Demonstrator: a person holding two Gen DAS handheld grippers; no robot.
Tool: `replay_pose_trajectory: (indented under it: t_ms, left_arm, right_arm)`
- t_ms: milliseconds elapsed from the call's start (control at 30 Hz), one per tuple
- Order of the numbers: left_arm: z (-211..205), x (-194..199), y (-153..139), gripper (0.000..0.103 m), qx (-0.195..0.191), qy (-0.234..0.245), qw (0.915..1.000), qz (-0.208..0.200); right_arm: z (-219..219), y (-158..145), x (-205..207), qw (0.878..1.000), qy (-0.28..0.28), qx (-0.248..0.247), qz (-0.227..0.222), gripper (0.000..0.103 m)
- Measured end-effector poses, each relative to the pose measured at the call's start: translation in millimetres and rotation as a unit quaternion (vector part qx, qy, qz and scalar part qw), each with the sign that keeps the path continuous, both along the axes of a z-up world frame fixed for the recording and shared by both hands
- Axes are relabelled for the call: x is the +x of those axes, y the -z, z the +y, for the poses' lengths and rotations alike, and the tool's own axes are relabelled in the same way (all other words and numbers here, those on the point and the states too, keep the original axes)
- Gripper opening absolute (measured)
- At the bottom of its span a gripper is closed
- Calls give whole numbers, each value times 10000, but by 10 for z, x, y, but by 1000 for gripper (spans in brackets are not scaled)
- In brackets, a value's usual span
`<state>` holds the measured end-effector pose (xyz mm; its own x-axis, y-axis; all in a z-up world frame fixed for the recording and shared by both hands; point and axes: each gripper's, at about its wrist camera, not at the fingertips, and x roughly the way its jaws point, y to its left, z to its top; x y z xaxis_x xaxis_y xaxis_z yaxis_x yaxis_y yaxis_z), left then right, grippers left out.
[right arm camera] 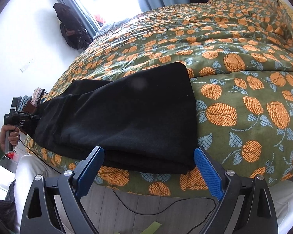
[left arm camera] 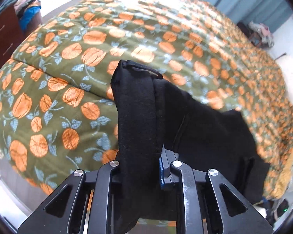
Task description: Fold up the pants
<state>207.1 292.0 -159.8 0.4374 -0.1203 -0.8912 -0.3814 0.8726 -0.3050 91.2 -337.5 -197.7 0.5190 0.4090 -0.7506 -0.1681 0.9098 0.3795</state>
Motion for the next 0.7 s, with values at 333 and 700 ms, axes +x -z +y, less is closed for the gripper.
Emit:
replay_pose_trajectory:
  t_ms: [333,700]
  left_arm:
    - [-1389,-40,-1153,15,-993,1092,9827,-1119]
    - [-4620,415,-423,34,299,3564,9320,-584]
  right_arm:
    - [-297,-106,6,9972,448,545,-263,93]
    - [-913,-212,-143,9818,1487,1037,-568,93]
